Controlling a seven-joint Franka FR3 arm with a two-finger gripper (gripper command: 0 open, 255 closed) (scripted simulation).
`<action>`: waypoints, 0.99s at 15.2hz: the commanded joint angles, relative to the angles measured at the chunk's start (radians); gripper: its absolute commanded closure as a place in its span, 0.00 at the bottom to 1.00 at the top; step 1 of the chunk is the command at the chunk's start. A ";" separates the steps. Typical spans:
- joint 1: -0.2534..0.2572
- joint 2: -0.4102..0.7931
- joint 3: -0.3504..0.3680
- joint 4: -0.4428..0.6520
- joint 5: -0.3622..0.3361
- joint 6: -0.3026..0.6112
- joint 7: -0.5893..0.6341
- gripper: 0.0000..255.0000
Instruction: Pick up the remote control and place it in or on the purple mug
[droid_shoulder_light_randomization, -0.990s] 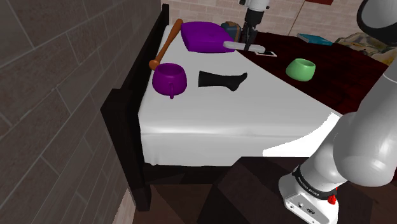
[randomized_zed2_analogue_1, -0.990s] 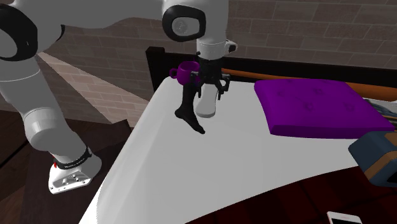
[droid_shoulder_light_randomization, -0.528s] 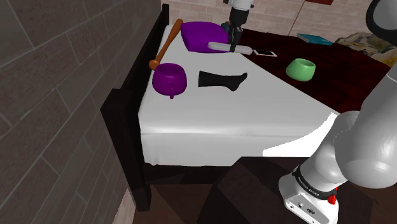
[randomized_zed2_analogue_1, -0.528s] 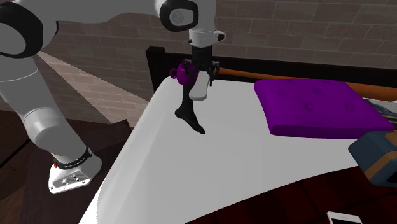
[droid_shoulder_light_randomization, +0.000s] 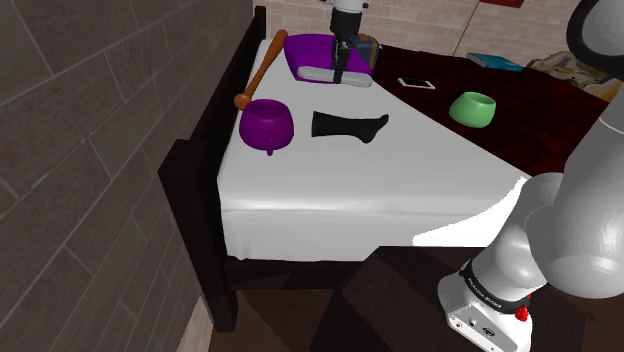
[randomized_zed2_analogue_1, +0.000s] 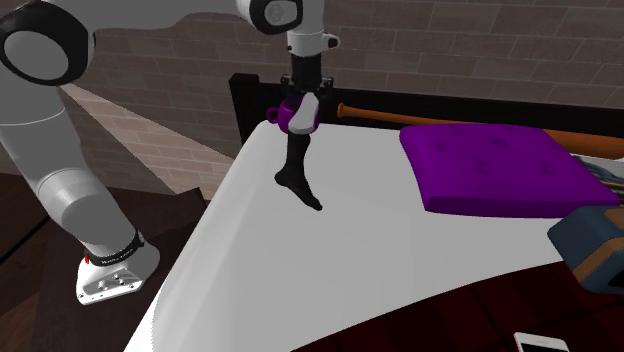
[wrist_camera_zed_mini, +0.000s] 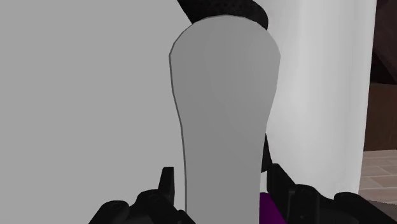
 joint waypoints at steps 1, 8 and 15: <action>0.025 0.020 0.019 0.028 0.005 -0.009 0.046 1.00; 0.091 0.123 0.074 0.171 0.032 -0.055 0.173 1.00; 0.139 0.267 0.117 0.372 0.063 -0.115 0.280 1.00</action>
